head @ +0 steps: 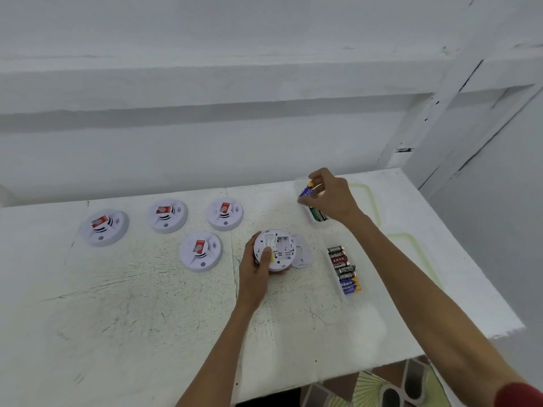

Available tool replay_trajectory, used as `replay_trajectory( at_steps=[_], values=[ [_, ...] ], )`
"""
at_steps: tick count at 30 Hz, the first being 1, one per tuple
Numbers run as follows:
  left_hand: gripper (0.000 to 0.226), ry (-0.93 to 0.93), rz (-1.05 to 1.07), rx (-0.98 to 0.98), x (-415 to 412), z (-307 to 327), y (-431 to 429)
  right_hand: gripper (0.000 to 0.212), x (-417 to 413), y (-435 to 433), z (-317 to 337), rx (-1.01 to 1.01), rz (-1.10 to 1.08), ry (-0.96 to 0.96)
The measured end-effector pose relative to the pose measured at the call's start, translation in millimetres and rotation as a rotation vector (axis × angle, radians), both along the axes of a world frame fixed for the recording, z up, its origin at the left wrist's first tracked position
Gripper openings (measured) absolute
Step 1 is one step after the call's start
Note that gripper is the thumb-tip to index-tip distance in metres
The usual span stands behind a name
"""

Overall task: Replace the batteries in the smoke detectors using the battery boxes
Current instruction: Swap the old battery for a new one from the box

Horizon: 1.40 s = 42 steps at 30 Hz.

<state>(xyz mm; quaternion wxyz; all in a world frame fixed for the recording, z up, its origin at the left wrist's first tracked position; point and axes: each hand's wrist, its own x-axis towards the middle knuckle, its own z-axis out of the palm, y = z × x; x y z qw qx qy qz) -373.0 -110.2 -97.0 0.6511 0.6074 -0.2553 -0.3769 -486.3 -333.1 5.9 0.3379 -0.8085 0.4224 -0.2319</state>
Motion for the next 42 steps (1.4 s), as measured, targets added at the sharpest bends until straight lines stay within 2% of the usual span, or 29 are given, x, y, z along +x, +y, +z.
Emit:
replay_trajectory(
  at_steps=[5,9,18,28,32,35,37,40,42],
  values=[
    [0.041,-0.026,0.009,-0.021,-0.7,3.9,0.8,0.055,-7.9,57.3,-9.3,0.031,0.270,0.115],
    [0.041,-0.053,0.017,-0.027,-0.8,3.1,0.6,0.052,-11.3,77.4,-24.2,0.009,0.361,0.205],
    [0.041,-0.118,0.026,-0.002,1.8,-3.8,-0.3,0.053,-10.5,84.1,-41.4,0.018,0.340,0.176],
    [0.047,-0.113,0.016,-0.013,1.4,-4.4,0.3,0.043,-14.3,94.1,-50.8,0.122,0.173,0.050],
    [0.047,-0.076,0.055,-0.004,1.1,-4.0,-0.7,0.043,-7.9,99.3,-55.4,0.061,0.241,0.141],
    [0.037,-0.090,0.115,0.016,0.3,-3.1,-1.2,0.042,-6.9,117.9,-58.4,-0.154,0.367,0.386],
    [0.038,-0.090,0.115,0.010,0.2,-3.6,-1.0,0.044,-9.1,130.0,-58.1,-0.198,0.367,0.465],
    [0.039,-0.089,0.101,-0.010,0.7,-2.2,0.2,0.042,-8.3,132.2,-51.0,-0.155,0.339,0.438],
    [0.039,-0.078,0.087,-0.015,1.7,-3.2,-0.2,0.032,-7.6,123.4,-42.4,-0.140,0.291,0.306]
  ],
)
